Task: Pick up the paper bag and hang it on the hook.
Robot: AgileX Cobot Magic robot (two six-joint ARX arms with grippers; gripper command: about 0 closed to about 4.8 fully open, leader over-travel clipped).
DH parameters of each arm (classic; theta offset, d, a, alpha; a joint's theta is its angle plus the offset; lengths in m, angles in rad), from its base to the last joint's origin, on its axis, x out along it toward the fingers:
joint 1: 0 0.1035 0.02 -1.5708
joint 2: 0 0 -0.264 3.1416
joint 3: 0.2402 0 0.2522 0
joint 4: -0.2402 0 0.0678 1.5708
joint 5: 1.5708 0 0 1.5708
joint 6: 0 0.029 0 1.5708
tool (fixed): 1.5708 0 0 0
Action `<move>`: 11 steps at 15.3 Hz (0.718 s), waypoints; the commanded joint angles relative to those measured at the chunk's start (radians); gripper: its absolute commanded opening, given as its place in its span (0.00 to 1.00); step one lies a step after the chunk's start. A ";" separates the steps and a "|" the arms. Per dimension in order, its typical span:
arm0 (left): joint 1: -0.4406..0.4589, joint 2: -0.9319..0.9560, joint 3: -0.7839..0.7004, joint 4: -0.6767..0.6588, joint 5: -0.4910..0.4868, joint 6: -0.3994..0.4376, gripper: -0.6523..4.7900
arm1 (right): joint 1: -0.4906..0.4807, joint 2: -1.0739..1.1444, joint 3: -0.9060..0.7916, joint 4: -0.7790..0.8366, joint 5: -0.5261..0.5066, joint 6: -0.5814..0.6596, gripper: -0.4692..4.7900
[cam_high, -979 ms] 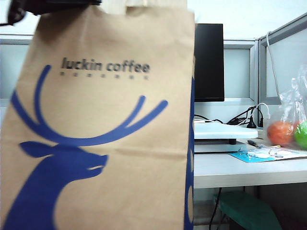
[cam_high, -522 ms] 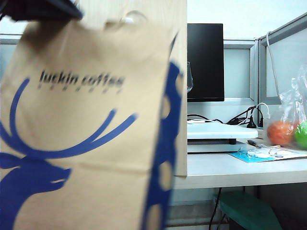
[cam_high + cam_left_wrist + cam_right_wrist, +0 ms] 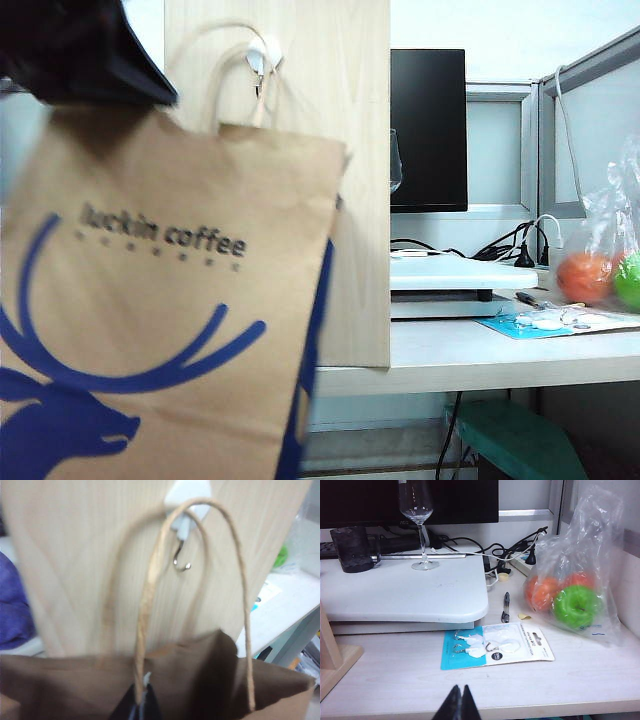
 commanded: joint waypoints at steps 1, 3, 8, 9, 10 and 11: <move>0.002 0.048 0.003 0.080 -0.019 0.000 0.11 | 0.001 0.000 -0.007 0.011 -0.001 0.002 0.09; 0.002 0.093 0.003 0.083 -0.038 0.000 0.11 | 0.001 0.000 -0.007 0.011 -0.002 0.002 0.09; 0.030 0.233 0.003 0.126 -0.036 -0.004 0.11 | 0.001 0.000 -0.007 0.011 -0.001 0.002 0.09; 0.036 0.243 0.003 0.122 -0.036 -0.004 0.11 | 0.001 0.000 -0.007 0.011 -0.001 0.002 0.09; 0.039 0.246 0.003 0.121 -0.034 -0.004 0.11 | 0.001 0.000 -0.007 0.011 -0.003 0.002 0.09; 0.039 0.246 0.003 0.119 -0.036 0.000 0.11 | 0.000 0.000 -0.007 0.011 0.000 0.002 0.09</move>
